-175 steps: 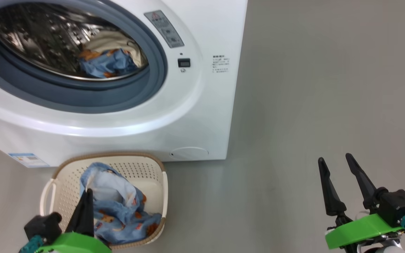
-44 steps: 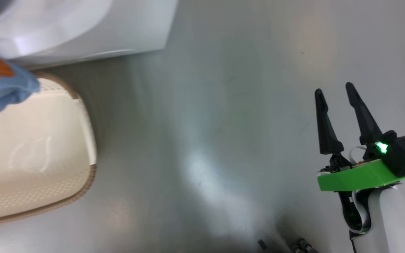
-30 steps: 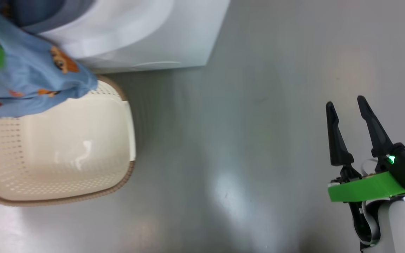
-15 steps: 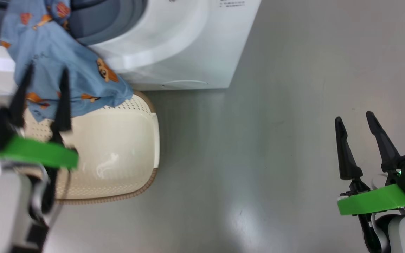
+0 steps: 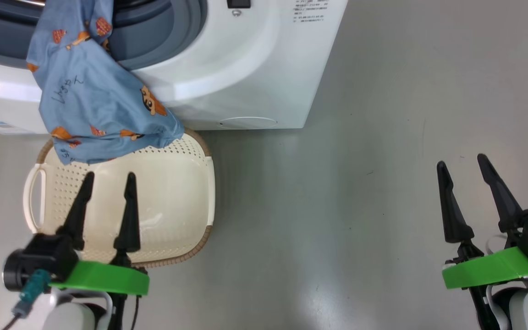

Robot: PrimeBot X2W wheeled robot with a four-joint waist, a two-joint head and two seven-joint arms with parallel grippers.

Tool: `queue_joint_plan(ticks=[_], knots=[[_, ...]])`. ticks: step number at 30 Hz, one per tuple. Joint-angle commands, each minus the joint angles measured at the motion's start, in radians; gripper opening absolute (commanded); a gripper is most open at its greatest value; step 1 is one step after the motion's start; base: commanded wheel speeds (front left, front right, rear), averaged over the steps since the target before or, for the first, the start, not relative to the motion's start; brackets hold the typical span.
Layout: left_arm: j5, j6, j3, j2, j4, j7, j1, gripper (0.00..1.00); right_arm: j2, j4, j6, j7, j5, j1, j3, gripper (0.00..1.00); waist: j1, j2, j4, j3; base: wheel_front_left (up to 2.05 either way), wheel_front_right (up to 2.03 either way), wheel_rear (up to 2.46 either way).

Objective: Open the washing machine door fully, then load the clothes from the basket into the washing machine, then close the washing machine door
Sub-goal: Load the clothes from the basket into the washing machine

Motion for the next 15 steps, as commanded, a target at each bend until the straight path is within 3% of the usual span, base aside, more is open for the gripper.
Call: queue_joint_plan(ticks=[1, 15], knots=[[0.027, -0.007, 0.042, 0.010, -0.027, -0.005, 0.015, 1.00, -0.006, -0.029, 0.009, 0.006, -0.006, 0.023, 0.023, 1.00, 0.0000, 0.0000, 0.000, 0.002, 0.00, 0.00, 0.00], [0.084, -0.053, 0.091, -0.053, 0.004, -0.005, 0.014, 1.00, -0.001, -0.029, 0.009, 0.005, -0.005, 0.015, 0.020, 1.00, 0.0000, 0.0000, 0.002, 0.013, 0.00, 0.00, 0.00]])
